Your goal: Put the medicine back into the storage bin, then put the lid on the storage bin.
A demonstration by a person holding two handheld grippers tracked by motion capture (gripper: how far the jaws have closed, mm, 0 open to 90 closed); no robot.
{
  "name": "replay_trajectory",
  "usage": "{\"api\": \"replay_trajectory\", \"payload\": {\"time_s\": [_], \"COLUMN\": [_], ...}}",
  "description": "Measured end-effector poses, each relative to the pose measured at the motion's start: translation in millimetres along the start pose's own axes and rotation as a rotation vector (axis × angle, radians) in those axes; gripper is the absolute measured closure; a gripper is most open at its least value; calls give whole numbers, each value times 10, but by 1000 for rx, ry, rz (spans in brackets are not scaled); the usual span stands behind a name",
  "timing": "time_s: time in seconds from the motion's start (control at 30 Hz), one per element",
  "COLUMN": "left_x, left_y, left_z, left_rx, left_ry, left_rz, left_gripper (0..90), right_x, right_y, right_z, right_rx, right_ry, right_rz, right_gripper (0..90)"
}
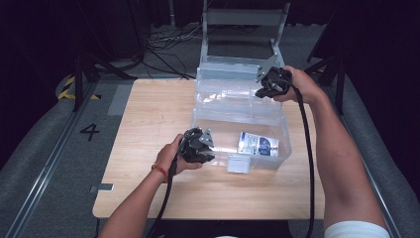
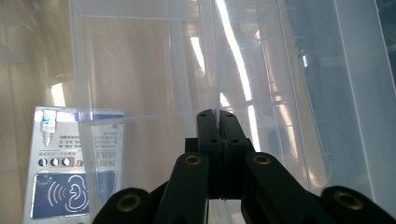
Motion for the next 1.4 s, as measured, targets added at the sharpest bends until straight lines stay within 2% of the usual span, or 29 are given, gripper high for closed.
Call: {"api": "replay_trajectory", "payload": {"time_s": [0.17, 0.3, 0.47, 0.67, 1.03, 1.4], "left_x": [-4, 2, 4, 3, 1, 9], "left_y": [-2, -4, -9, -7, -8, -8], "left_z": [4, 2, -2, -2, -4, -5], "left_rx": [9, 17, 26, 33, 49, 63], "left_ry": [-2, -10, -20, -21, -28, -41], "left_rz": [-1, 1, 0, -1, -2, 0], "left_gripper": [741, 743, 742, 742, 741, 738], "right_x": [-77, -133, -180, -223, -302, -376], "right_y": [-38, -54, -70, -90, -112, -136], "right_z": [25, 45, 36, 24, -3, -23], "right_rx": [6, 8, 5, 17, 41, 71], "right_ry": [-30, -36, -31, -45, -30, -41], "right_rz": [7, 2, -7, -12, -11, -10], "right_gripper": [900, 900, 900, 900, 900, 900]}}
Point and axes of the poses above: each handheld gripper's, and its own axes: y roughly forward along the jaws, z roughly out of its top, x roughly to its right, the point moved 6 cm from there along y, roughly forward along the jaws, and after that the axes turned 10 degrees about z, right-handed, at the moved point
